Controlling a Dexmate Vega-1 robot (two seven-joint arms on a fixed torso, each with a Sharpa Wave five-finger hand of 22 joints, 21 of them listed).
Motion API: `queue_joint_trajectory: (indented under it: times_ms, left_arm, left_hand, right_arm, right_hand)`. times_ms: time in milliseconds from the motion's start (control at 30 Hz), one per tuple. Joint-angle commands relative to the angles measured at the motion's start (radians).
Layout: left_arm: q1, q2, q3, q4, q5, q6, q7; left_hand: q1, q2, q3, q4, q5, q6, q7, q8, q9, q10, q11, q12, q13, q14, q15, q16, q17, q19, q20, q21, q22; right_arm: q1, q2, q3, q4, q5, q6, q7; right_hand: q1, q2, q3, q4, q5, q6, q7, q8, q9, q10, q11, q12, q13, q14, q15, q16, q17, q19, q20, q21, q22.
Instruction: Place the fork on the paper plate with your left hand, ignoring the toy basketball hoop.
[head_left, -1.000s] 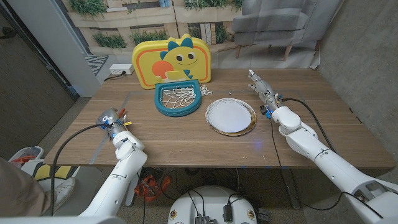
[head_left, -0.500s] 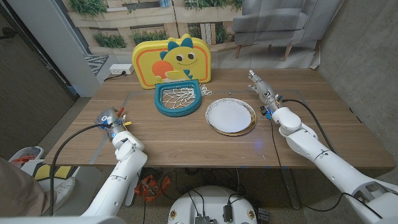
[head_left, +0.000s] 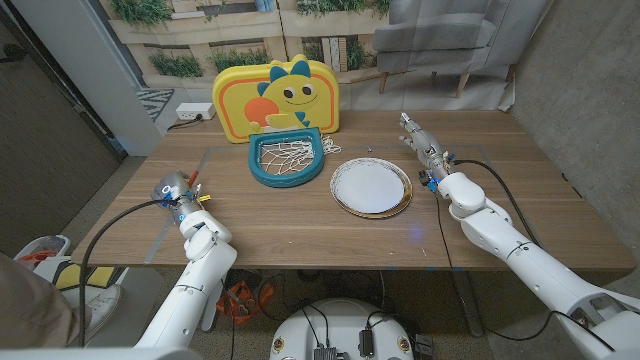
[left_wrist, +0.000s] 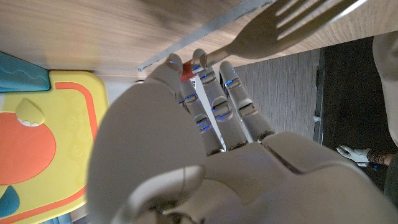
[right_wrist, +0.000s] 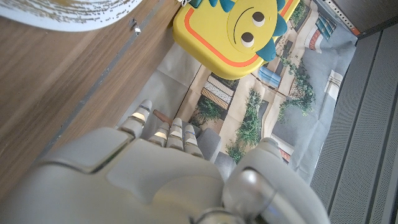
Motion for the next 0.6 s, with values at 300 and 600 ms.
queue_joint_trajectory:
  times_ms: [300, 600]
  left_arm:
    - [0.036, -0.014, -0.011, -0.082, 0.032, 0.002, 0.006]
    - [0.055, -0.006, -0.010, -0.142, 0.062, -0.002, -0.006]
  left_hand:
    - [0.011, 0.000, -0.008, 0.002, 0.003, 0.001, 0.005, 0.014, 0.019, 0.023, -0.012, -0.006, 0.002, 0.017, -0.105, -0.009, -0.003, -0.009, -0.070, 0.024, 0.003]
    - [0.011, 0.001, -0.011, 0.003, 0.003, -0.002, 0.007, 0.020, 0.030, 0.029, -0.012, -0.009, 0.000, 0.022, -0.105, -0.014, -0.007, -0.014, -0.070, 0.035, 0.003]
  right_arm:
    - [-0.004, -0.011, 0.005, -0.012, 0.005, 0.008, 0.012]
    - [-0.007, -0.019, 0.009, -0.023, 0.008, 0.006, 0.015]
  right_hand:
    - [-0.001, 0.007, 0.001, -0.009, -0.003, 0.008, -0.001, -0.003, 0.005, 0.003, 0.000, -0.002, 0.003, 0.000, 0.001, 0.001, 0.002, 0.005, 0.000, 0.003, 0.005]
    - [-0.001, 0.007, 0.001, -0.010, -0.003, 0.008, -0.001, -0.003, 0.005, 0.003, 0.001, -0.002, 0.003, 0.000, 0.001, 0.001, 0.002, 0.005, 0.000, 0.003, 0.005]
